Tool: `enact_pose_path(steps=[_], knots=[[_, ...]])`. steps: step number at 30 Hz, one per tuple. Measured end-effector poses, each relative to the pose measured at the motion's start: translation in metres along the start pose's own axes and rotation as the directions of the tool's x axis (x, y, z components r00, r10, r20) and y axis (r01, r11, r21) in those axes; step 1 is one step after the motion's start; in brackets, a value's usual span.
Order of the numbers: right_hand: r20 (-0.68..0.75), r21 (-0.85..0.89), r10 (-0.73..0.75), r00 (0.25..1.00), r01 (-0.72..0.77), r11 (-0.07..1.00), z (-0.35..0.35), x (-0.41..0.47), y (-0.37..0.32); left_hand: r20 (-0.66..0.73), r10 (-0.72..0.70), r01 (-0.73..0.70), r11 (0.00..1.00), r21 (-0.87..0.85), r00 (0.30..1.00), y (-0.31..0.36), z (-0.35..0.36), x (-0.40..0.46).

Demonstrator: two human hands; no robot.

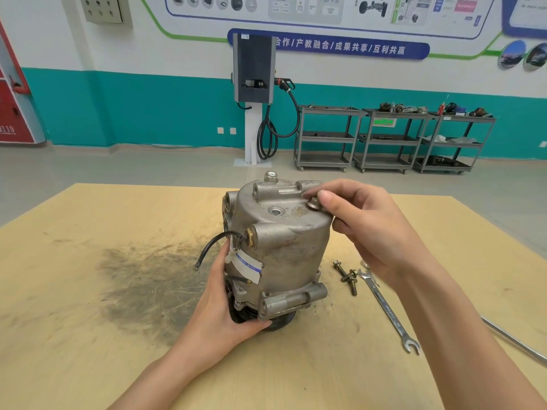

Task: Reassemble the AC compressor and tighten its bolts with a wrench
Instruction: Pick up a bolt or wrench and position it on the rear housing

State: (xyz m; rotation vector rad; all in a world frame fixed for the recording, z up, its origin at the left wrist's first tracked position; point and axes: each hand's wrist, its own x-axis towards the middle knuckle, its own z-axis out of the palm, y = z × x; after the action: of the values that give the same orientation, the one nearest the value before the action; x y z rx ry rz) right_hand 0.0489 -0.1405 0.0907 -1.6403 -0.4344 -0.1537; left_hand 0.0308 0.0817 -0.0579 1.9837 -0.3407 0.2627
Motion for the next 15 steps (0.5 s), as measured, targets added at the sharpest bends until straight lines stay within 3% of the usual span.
enact_pose_path(steps=[7,12,15], knots=[[-0.118,0.037,-0.001,0.993,0.005,0.999,0.01,0.001,-0.002,-0.002,-0.001,0.001,1.0,0.008,1.0,-0.002,0.0,0.0],[0.039,0.014,0.013,0.999,-0.013,1.0,-0.002,-0.001,-0.004,-0.002,-0.003,0.003,1.0,0.005,1.0,-0.002,0.0,0.0],[0.016,-0.011,0.009,1.0,-0.009,1.0,-0.002,-0.001,-0.002,-0.005,-0.003,0.003,1.0,0.001,1.0,-0.002,0.0,0.0]])
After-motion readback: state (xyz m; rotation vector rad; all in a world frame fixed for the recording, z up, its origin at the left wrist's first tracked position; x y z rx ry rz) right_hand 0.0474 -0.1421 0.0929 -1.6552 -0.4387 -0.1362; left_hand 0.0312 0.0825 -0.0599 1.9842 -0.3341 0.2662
